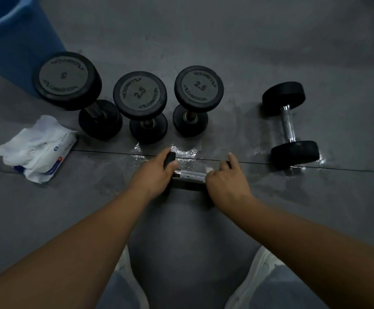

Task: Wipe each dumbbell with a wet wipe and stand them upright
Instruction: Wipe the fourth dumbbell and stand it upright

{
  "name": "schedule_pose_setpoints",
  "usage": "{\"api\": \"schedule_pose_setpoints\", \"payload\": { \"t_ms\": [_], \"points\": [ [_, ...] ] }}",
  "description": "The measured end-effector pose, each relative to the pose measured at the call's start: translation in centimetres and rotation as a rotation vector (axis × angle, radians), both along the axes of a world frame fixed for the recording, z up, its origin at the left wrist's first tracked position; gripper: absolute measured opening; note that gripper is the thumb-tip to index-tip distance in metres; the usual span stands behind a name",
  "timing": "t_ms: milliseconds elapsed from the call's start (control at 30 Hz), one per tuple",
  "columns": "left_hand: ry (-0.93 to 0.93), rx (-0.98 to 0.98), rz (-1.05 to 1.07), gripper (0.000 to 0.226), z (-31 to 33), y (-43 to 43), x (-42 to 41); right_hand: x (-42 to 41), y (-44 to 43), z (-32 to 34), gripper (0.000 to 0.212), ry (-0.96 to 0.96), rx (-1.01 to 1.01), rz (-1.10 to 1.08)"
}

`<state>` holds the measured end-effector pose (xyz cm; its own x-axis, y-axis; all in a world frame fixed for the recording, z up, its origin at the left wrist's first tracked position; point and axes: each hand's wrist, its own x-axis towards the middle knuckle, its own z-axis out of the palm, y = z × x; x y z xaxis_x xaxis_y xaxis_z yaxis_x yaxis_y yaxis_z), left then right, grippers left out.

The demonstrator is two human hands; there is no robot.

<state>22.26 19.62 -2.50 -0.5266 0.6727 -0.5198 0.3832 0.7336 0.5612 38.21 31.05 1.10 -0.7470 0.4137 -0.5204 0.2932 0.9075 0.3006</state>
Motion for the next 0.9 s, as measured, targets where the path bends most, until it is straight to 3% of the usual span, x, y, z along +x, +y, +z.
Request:
{"api": "schedule_pose_setpoints", "payload": {
  "t_ms": [100, 167, 333, 400, 533, 633, 667, 733, 800, 833, 900],
  "points": [
    [0.000, -0.047, 0.037, 0.055, 0.0, 0.4, 0.0, -0.5, -0.9, -0.3, 0.045, -0.113, 0.093, -0.012],
    [-0.005, -0.045, 0.054, 0.055, 0.1, 0.7, 0.0, -1.3, -2.2, 0.3, 0.037, -0.099, 0.019, 0.008],
    [-0.042, -0.020, 0.129, 0.054, 0.2, 0.5, 0.5, -3.0, -0.8, -0.6, 0.022, 0.330, -0.154, -0.266],
    [-0.079, 0.007, 0.179, 0.054, 0.0, -0.3, 1.5, -3.1, -1.7, -2.0, 0.020, 0.391, -0.218, -0.350],
    [-0.102, 0.039, 0.197, 0.056, -0.1, -0.7, 1.7, -2.9, -5.0, -2.5, 0.023, 0.592, -0.478, -0.308],
    [-0.204, 0.071, 0.219, 0.057, 0.0, -1.0, 1.4, -2.6, -3.5, -3.4, 0.017, 0.623, -0.392, -0.460],
    [-0.271, 0.075, 0.242, 0.062, 0.1, -1.4, 1.5, -2.4, -3.4, -3.7, 0.019, 0.585, -0.377, -0.479],
    [-0.468, 0.057, 0.342, 0.093, -0.1, -2.3, 1.4, -1.7, -4.4, -3.7, 0.028, 0.627, -0.525, -0.560],
    [-0.696, 0.003, 0.473, 0.114, -0.3, -2.8, 1.7, -0.8, -6.5, -2.8, 0.029, 0.835, -0.690, -0.812],
    [-0.766, -0.010, 0.489, 0.109, -0.3, -2.8, 1.9, -0.5, -7.3, -2.5, 0.026, 0.934, -0.706, -1.040],
    [-0.746, -0.032, 0.456, 0.096, -0.4, -2.5, 2.3, -0.5, -7.4, -3.0, 0.026, 1.073, -0.866, -1.797]
  ]
}}
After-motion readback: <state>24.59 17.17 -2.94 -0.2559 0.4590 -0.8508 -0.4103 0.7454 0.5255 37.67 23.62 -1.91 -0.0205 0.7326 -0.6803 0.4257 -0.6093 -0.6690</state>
